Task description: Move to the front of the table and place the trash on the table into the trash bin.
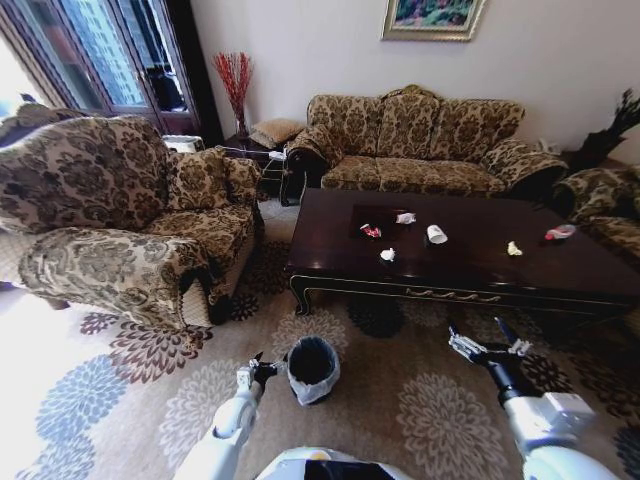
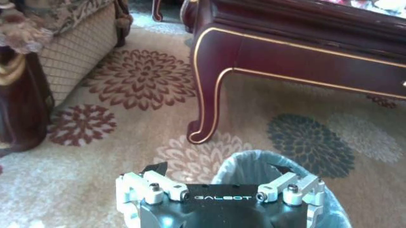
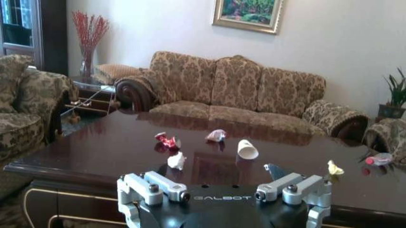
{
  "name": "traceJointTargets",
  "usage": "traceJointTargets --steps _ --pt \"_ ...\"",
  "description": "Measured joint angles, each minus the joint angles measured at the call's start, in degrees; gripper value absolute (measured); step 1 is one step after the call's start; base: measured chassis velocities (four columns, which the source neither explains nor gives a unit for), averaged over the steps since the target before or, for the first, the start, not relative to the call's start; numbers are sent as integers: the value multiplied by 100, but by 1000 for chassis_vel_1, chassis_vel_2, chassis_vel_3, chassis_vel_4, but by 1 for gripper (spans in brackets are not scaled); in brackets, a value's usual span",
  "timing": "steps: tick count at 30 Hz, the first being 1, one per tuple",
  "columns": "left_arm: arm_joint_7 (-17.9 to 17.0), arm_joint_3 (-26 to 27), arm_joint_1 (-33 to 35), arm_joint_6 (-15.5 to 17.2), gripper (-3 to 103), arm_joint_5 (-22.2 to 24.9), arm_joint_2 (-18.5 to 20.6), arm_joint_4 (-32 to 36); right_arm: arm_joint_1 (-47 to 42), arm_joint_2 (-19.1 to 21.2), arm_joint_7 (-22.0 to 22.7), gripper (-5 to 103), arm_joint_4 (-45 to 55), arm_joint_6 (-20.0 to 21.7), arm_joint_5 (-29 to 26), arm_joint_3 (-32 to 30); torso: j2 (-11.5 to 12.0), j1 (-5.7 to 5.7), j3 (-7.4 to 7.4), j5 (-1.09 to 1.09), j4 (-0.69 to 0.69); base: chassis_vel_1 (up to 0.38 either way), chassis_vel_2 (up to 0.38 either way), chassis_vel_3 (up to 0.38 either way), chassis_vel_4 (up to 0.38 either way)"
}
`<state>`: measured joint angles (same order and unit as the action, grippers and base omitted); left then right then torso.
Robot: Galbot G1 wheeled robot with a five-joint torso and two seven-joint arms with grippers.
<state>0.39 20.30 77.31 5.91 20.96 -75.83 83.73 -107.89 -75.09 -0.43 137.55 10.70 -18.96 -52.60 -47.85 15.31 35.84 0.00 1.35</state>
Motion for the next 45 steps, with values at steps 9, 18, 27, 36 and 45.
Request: traceJointTargets --steps 9,18,27,36,45 --pt "102 -62 -343 -215 100 -106 -86 -811 -29 32 -19 100 16 29 62 22 0 0 0 0 -1 -115 -124 109 114" --pt "112 -91 -634 -236 100 -119 -147 -1254 -28 -5 -159 100 -57 -45 59 6 0 0 0 0 0 -19 -26 25 26" --pt "96 -97 -893 -215 100 -262 -198 -1757 -108 -155 -271 100 -138 -302 235 14 -1 -1 0 0 -1 -17 13 13 -17" --pt "50 -131 -1241 -111 100 -129 -134 -2248 -131 -232 -303 100 -330 -564 328 10 0 1 1 0 0 -31 17 35 -20" --pt "127 -358 -2111 -129 100 -140 -50 -3503 -105 -227 -320 100 -629 -835 278 -31 0 0 0 0 0 0 0 0 0"
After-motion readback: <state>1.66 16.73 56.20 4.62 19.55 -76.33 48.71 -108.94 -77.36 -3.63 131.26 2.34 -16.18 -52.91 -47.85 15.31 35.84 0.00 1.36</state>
